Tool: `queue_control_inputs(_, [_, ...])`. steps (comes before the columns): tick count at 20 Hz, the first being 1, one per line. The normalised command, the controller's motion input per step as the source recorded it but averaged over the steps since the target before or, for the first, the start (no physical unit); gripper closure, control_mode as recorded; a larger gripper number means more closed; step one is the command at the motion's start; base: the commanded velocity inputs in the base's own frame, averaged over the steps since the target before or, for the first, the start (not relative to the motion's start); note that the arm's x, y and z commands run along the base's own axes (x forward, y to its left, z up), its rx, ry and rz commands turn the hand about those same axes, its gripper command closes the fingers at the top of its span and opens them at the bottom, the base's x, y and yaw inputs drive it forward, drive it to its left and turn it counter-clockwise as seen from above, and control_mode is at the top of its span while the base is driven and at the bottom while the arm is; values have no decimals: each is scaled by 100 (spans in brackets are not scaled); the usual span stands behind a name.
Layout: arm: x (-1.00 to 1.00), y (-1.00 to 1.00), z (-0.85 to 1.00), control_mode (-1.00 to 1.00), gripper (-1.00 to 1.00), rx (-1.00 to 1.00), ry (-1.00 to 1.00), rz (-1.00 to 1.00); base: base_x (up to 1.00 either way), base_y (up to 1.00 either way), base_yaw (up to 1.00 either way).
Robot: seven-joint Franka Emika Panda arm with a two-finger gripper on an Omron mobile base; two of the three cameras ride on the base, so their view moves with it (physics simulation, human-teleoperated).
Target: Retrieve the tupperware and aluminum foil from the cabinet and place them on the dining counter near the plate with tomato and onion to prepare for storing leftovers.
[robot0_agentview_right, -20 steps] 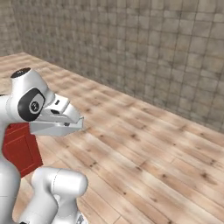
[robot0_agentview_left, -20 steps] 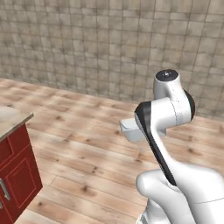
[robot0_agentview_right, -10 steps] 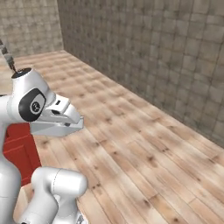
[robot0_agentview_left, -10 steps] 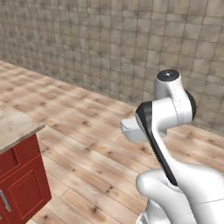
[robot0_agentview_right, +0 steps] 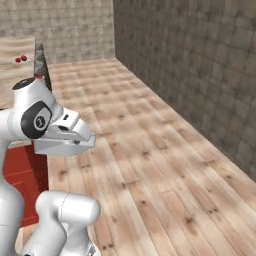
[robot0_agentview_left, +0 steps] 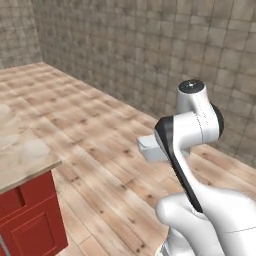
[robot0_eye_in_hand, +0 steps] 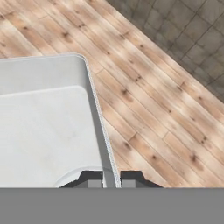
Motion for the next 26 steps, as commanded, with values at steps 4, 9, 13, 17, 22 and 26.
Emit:
queue_control_inputs(4, [0, 0, 0, 100, 100, 0, 0, 0, 100, -38, 37])
queue_control_inputs(9, [0, 0, 0, 100, 100, 0, 0, 0, 100, -32, 43])
queue_control_inputs(13, [0, 0, 0, 100, 100, 0, 0, 0, 100, -32, 46])
queue_control_inputs(17, [0, 0, 0, 100, 100, 0, 0, 0, 100, -38, 45])
queue_control_inputs(22, [0, 0, 0, 100, 100, 0, 0, 0, 100, -67, 36])
queue_control_inputs(26, [0, 0, 0, 100, 100, 0, 0, 0, 99, -92, 31])
